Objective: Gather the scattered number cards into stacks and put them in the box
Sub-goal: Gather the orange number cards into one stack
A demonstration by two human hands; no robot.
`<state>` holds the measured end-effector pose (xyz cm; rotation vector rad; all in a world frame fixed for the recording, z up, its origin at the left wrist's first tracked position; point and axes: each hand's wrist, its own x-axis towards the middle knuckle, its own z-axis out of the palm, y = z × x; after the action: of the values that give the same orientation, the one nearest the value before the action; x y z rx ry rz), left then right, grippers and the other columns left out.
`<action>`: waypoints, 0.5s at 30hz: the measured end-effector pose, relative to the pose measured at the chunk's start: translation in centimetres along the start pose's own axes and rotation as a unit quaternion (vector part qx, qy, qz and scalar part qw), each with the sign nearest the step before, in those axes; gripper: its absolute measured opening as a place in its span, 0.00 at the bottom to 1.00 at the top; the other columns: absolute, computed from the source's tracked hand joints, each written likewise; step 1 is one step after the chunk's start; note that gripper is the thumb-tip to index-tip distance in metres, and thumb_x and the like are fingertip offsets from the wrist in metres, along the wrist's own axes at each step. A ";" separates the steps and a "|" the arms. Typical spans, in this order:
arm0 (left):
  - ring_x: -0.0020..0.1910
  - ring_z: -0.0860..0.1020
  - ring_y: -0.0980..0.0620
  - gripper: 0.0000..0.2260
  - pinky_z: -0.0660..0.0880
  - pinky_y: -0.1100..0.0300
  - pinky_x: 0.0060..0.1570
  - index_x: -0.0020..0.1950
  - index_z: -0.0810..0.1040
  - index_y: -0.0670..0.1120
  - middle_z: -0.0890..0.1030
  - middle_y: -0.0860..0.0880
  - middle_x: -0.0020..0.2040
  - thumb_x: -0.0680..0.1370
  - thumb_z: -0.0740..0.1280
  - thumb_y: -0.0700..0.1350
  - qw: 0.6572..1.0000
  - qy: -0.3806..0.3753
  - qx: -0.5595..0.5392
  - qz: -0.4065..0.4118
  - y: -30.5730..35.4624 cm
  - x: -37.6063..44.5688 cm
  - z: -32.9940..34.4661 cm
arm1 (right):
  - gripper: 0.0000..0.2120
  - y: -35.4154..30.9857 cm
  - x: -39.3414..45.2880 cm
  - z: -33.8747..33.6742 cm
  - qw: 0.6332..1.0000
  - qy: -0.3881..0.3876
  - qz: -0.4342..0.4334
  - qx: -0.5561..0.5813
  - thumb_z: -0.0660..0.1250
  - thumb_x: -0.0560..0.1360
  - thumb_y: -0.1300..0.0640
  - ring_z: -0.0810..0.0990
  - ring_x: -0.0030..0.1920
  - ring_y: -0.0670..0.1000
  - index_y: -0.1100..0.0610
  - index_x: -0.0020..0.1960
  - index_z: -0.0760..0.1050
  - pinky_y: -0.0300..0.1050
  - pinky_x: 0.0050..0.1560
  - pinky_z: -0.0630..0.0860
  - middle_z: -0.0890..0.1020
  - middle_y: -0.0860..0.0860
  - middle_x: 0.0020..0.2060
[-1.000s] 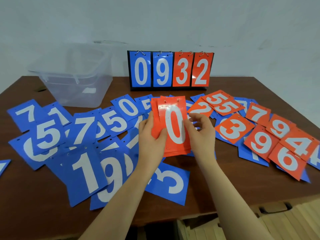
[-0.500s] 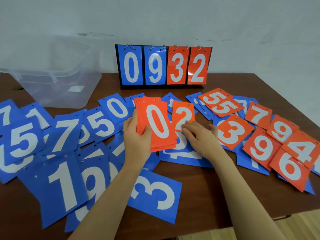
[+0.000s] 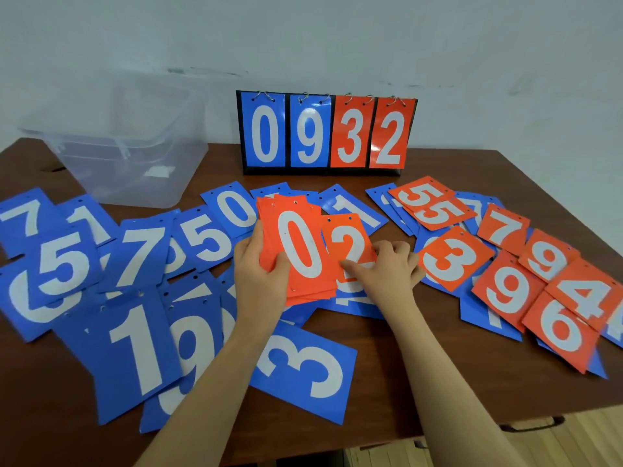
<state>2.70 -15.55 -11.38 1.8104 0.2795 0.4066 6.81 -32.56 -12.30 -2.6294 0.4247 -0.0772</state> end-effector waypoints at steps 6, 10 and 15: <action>0.66 0.69 0.50 0.24 0.73 0.60 0.51 0.74 0.59 0.52 0.67 0.47 0.67 0.79 0.62 0.45 1.000 0.000 0.005 -0.002 0.3 -0.5 -0.8 | 0.22 -0.6 -0.4 -0.7 0.987 0.036 0.008 0.155 0.71 0.72 0.56 0.71 0.64 0.54 0.55 0.61 0.66 0.51 0.67 0.60 0.74 0.50 0.57; 0.66 0.68 0.51 0.24 0.73 0.60 0.52 0.74 0.59 0.52 0.66 0.48 0.67 0.79 0.62 0.45 1.000 -0.002 -0.004 0.005 0.7 -1.2 -1.0 | 0.17 -0.6 -2.7 -2.1 0.932 0.093 -0.056 0.345 0.62 0.78 0.61 0.73 0.62 0.48 0.53 0.66 0.65 0.36 0.51 0.74 0.73 0.49 0.63; 0.61 0.69 0.55 0.24 0.71 0.70 0.45 0.74 0.58 0.52 0.66 0.49 0.67 0.79 0.61 0.45 0.999 -0.016 -0.029 -0.005 1.8 -2.5 -0.7 | 0.19 -1.0 -6.4 -3.1 0.865 0.124 -0.069 0.481 0.63 0.78 0.57 0.75 0.58 0.39 0.47 0.67 0.66 0.34 0.51 0.78 0.73 0.39 0.58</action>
<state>0.12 -16.43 -9.86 1.7553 0.2527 0.3745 0.65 -31.16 -8.93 -1.6474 0.1903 -0.5319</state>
